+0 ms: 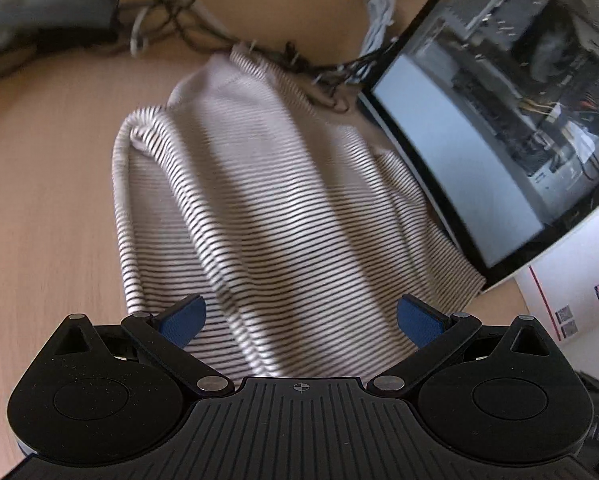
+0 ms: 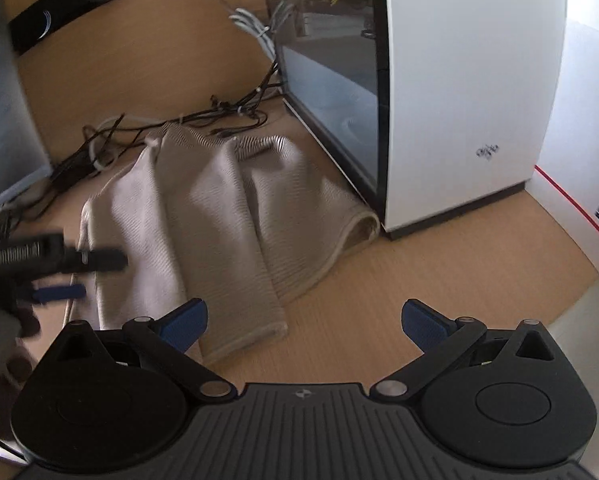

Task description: Fold clothes

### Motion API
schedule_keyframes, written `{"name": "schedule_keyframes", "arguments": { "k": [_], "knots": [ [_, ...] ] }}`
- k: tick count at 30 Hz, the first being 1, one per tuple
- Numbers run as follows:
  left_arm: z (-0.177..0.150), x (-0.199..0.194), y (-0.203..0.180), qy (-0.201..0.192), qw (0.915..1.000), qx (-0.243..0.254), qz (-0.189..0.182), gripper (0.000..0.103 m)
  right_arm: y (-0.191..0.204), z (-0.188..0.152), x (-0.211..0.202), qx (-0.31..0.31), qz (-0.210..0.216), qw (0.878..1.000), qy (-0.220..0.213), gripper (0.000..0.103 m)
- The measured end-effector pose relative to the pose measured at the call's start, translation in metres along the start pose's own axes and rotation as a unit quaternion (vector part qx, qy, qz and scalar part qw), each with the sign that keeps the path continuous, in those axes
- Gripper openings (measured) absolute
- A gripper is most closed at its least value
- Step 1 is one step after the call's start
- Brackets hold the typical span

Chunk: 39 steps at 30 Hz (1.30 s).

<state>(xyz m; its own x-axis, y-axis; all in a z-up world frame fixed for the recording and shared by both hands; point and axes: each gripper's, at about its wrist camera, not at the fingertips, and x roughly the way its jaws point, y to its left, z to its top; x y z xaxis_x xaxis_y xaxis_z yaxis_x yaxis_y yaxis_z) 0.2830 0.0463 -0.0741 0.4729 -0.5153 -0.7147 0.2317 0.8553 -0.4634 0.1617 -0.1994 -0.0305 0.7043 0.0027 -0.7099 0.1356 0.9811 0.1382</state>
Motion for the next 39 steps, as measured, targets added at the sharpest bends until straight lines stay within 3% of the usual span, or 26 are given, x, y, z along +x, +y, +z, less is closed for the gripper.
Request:
{"name": "schedule_keyframes", "arguments": {
  "k": [3, 6, 9, 13, 20, 23, 27, 33, 35, 37, 38, 39],
  "knots": [
    [0.0, 0.003, 0.017, 0.009, 0.9996, 0.001, -0.028, 0.103, 0.01, 0.016, 0.018, 0.016, 0.0, 1.0, -0.003, 0.103],
    [-0.004, 0.001, 0.024, 0.014, 0.9981, 0.032, -0.051, 0.103, 0.016, 0.031, 0.048, 0.039, 0.017, 0.999, -0.003, 0.103],
    [-0.01, -0.002, 0.024, 0.015, 0.9968, 0.061, -0.049, 0.103, 0.02, 0.045, 0.082, 0.046, 0.038, 0.998, 0.002, 0.103],
    [-0.021, -0.015, 0.022, 0.013, 0.9977, 0.06, -0.028, 0.103, 0.025, 0.045, 0.119, 0.065, 0.08, 0.994, 0.036, 0.103],
    [-0.059, -0.055, 0.024, 0.01, 0.9987, 0.026, 0.042, 0.103, 0.02, 0.006, 0.083, 0.052, 0.181, 0.98, 0.061, 0.103],
    [-0.067, -0.073, 0.037, 0.012, 0.999, -0.026, 0.035, 0.103, 0.013, -0.015, 0.061, 0.06, 0.217, 0.972, 0.07, 0.103],
    [-0.067, -0.089, 0.045, -0.002, 0.9925, -0.121, -0.014, 0.096, 0.006, -0.026, 0.055, 0.095, 0.247, 0.962, 0.064, 0.103],
    [-0.063, -0.068, 0.034, 0.001, 0.9951, -0.099, 0.006, 0.094, -0.013, -0.016, 0.061, 0.133, 0.275, 0.948, 0.087, 0.103],
    [-0.056, -0.061, 0.031, -0.004, 0.995, -0.1, 0.001, 0.076, -0.017, -0.017, 0.061, 0.145, 0.285, 0.943, 0.089, 0.103],
    [-0.052, -0.057, 0.025, -0.015, 0.9963, -0.084, 0.009, 0.028, -0.022, -0.018, 0.06, 0.165, 0.292, 0.938, 0.091, 0.103],
    [-0.05, -0.056, 0.022, -0.021, 0.9968, -0.076, 0.013, 0.017, -0.023, -0.018, 0.061, 0.175, 0.293, 0.935, 0.092, 0.103],
    [-0.045, -0.058, 0.02, -0.032, 0.997, -0.068, 0.017, 0.012, -0.024, -0.019, 0.061, 0.185, 0.294, 0.933, 0.093, 0.103]
  ]
}}
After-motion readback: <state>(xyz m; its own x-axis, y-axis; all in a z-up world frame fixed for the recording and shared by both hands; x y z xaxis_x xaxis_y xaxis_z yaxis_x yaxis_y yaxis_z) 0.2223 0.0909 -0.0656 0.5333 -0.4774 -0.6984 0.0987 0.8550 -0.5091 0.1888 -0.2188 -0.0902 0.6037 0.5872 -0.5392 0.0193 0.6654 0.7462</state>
